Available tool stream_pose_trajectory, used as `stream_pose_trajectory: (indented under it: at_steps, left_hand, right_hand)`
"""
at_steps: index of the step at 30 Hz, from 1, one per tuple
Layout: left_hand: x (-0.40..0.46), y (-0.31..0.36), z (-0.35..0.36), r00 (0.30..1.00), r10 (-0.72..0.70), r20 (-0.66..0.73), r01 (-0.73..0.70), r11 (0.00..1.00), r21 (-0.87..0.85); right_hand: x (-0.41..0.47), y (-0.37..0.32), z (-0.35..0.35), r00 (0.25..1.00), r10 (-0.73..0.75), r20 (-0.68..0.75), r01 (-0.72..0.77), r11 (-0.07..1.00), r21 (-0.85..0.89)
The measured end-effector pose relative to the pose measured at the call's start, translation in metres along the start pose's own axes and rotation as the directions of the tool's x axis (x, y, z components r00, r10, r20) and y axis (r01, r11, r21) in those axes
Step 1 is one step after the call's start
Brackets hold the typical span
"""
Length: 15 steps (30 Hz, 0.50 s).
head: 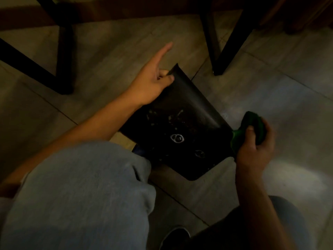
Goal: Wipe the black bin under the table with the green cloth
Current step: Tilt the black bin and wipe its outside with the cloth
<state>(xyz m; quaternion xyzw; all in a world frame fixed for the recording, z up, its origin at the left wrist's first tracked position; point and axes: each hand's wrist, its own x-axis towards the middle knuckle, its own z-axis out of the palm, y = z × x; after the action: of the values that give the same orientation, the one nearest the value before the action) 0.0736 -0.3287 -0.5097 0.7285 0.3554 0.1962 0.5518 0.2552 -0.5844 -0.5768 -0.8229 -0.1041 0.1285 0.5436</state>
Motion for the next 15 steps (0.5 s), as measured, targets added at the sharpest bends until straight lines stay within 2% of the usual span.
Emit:
stream_pose_trajectory:
  at_steps: [3, 7, 12, 15]
  left_hand:
    - [-0.006, 0.002, 0.004, 0.992, 0.096, 0.083, -0.096, 0.995, -0.007]
    - [-0.011, -0.016, 0.006, 0.980, -0.035, 0.194, 0.058, 0.991, -0.116]
    - [-0.015, -0.029, 0.015, 0.983, -0.114, 0.141, 0.128, 0.987, -0.094]
    - [-0.020, -0.035, 0.007, 0.971, -0.169, 0.170, 0.203, 0.957, -0.208]
  right_hand:
    - [-0.009, 0.008, 0.002, 0.999, 0.049, 0.021, -0.049, 0.998, 0.026]
    - [-0.012, 0.024, 0.009, 0.996, 0.056, 0.073, -0.051, 0.996, -0.067]
    - [-0.015, 0.036, 0.028, 0.993, 0.032, 0.114, -0.006, 0.975, -0.224]
    - [-0.017, 0.043, 0.031, 0.995, -0.003, 0.097, 0.030, 0.960, -0.280]
